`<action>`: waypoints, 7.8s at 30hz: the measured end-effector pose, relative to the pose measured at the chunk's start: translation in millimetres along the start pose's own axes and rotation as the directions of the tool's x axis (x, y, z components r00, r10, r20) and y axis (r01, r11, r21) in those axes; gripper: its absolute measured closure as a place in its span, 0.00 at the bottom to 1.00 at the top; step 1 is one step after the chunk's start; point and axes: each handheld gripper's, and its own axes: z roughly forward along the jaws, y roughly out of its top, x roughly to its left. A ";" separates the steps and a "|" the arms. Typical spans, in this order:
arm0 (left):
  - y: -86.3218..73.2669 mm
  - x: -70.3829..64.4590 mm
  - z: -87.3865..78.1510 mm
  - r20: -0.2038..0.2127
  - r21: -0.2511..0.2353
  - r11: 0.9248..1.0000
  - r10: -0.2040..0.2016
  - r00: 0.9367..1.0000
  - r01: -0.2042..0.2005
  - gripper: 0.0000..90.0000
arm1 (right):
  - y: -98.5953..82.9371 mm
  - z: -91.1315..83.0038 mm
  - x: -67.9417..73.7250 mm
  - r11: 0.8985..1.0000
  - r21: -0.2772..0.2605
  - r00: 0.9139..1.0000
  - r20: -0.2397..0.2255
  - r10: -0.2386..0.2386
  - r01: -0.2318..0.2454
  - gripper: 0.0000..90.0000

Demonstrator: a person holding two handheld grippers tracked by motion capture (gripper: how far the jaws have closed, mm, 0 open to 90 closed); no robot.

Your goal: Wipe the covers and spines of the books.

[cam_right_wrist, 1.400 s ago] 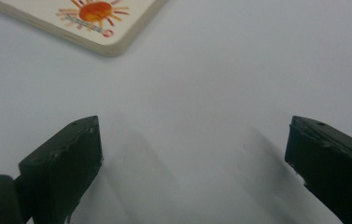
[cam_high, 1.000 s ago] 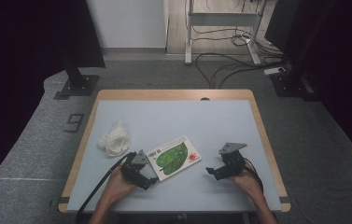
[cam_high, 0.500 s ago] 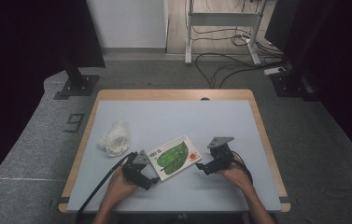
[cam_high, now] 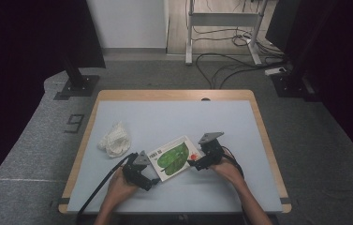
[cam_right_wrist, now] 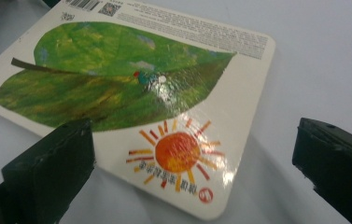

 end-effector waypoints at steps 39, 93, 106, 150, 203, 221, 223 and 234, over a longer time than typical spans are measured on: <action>-0.1 0.0 0.0 0.000 0.000 1.000 -0.001 1.000 0.001 0.00 | 26.9 14.2 -10.6 0.988 -0.081 0.983 -0.135 0.122 -0.134 0.00; -0.5 -1.8 -1.2 -0.011 0.003 1.000 -0.006 1.000 0.006 0.00 | 34.6 -18.4 -10.2 0.997 0.062 0.981 -0.190 -0.038 0.051 0.48; -0.8 -1.4 -2.5 -0.007 0.002 1.000 -0.015 1.000 0.015 0.01 | 24.8 -28.8 -6.0 0.996 0.039 0.984 -0.166 -0.070 0.077 0.60; 34.4 -10.3 -14.0 0.018 -0.052 0.998 -0.025 1.000 0.026 0.31 | -21.6 -43.6 -1.1 0.998 0.007 0.987 -0.149 -0.065 0.067 0.68; 66.3 9.5 -44.9 -0.068 -0.033 0.999 0.028 0.997 -0.030 0.74 | 25.9 -47.3 -2.3 0.997 -0.072 0.998 -0.055 0.004 -0.008 0.60; 71.8 35.4 -43.5 -0.175 -0.062 0.998 0.020 0.984 -0.032 0.69 | 46.4 -32.3 -5.6 0.993 -0.116 0.999 0.034 -0.020 0.024 0.61; 71.3 36.3 -40.7 -0.188 -0.060 0.998 0.016 0.982 -0.028 0.68 | 47.1 -30.4 -5.5 0.993 -0.114 0.999 0.046 -0.025 0.030 0.61; 69.3 33.3 -38.3 -0.168 -0.043 0.999 0.021 0.986 -0.028 0.66 | 40.7 -28.3 -4.4 0.994 -0.103 0.999 0.036 -0.027 0.031 0.61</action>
